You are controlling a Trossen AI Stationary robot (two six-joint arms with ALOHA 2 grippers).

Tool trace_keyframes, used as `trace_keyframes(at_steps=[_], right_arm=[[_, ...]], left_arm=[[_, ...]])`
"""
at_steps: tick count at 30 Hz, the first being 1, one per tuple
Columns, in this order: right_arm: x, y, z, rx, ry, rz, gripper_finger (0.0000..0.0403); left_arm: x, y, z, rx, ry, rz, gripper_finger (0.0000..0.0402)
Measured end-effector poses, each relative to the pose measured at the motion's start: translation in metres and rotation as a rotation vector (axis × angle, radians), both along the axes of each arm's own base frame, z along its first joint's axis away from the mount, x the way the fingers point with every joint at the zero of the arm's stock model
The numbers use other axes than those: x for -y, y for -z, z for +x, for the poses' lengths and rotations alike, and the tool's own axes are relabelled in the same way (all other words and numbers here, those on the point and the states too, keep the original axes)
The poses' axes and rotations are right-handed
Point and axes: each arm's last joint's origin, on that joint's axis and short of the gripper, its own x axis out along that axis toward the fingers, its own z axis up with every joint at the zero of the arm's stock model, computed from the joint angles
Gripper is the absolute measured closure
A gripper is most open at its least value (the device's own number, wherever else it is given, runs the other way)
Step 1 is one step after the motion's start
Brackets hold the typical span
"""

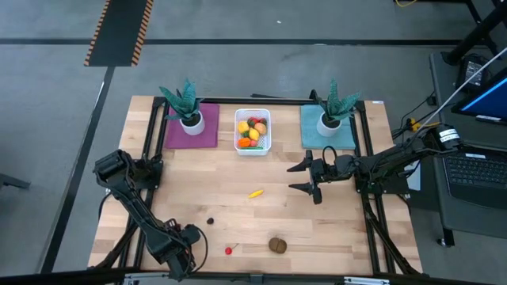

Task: Pick and placing Produce into tupperware
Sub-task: Put the orange into the white bin

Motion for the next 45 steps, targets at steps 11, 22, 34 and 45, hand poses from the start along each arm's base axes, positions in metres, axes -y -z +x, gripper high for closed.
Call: trace_keyframes(at_steps=[11, 22, 34, 45], right_arm=[[0.000, 0.000, 0.000, -0.001, 0.000, 0.000, 0.0128], [0.000, 0.000, 0.000, -0.001, 0.000, 0.000, 0.0128], [0.000, 0.000, 0.000, -0.002, 0.000, 0.000, 0.0128], [0.000, 0.000, 0.000, -0.002, 0.000, 0.000, 0.0128]], left_arm=[[0.001, 0.005, 0.000, -0.010, -0.022, 0.010, 0.0075], [0.003, 0.012, -0.001, -0.073, -0.020, -0.005, 0.0075], [0.002, 0.012, 0.000, -0.051, -0.074, 0.008, 0.0108], [0.002, 0.012, 0.000, -0.051, -0.075, 0.009, 0.0163]])
